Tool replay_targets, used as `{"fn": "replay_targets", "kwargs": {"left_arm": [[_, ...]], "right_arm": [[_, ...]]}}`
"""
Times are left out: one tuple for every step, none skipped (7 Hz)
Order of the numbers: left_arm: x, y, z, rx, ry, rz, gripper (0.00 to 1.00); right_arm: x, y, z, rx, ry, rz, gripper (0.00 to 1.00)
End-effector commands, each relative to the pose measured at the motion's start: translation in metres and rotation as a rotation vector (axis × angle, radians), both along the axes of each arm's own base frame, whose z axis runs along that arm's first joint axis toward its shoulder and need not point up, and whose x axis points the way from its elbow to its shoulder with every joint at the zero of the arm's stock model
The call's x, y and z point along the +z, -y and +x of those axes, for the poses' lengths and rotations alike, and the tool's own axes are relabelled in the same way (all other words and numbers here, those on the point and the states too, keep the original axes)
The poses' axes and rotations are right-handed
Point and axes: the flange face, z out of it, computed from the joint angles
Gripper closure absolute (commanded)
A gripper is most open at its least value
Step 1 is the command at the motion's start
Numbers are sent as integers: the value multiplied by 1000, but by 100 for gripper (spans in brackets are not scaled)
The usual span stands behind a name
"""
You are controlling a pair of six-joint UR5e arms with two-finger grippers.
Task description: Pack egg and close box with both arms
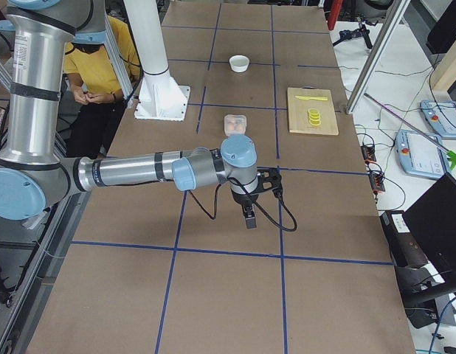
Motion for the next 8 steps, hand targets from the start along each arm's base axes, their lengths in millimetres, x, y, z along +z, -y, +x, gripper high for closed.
{"fn": "replay_targets", "kwargs": {"left_arm": [[72,-46,-70,-67,-116,-113,0],[100,-72,-98,-30,-138,-97,0],[111,-89,-122,-24,-166,-78,0],[117,-100,-127,-38,-207,-86,0],[115,-99,-126,-37,-208,-84,0],[113,-98,-125,-35,-207,-78,0],[113,-97,-125,-34,-206,-63,0],[112,-96,-125,-34,-206,-56,0]], "right_arm": [[-2,0,0,-1,3,3,0],[-4,0,-1,-1,10,4,0],[-5,0,-1,8,12,-2,0],[-13,2,-3,33,25,-14,0],[-31,4,-26,55,92,-37,1],[-53,4,-66,102,156,-87,23],[-70,0,-120,128,216,-156,57],[-95,5,-159,138,267,-195,74]]}}
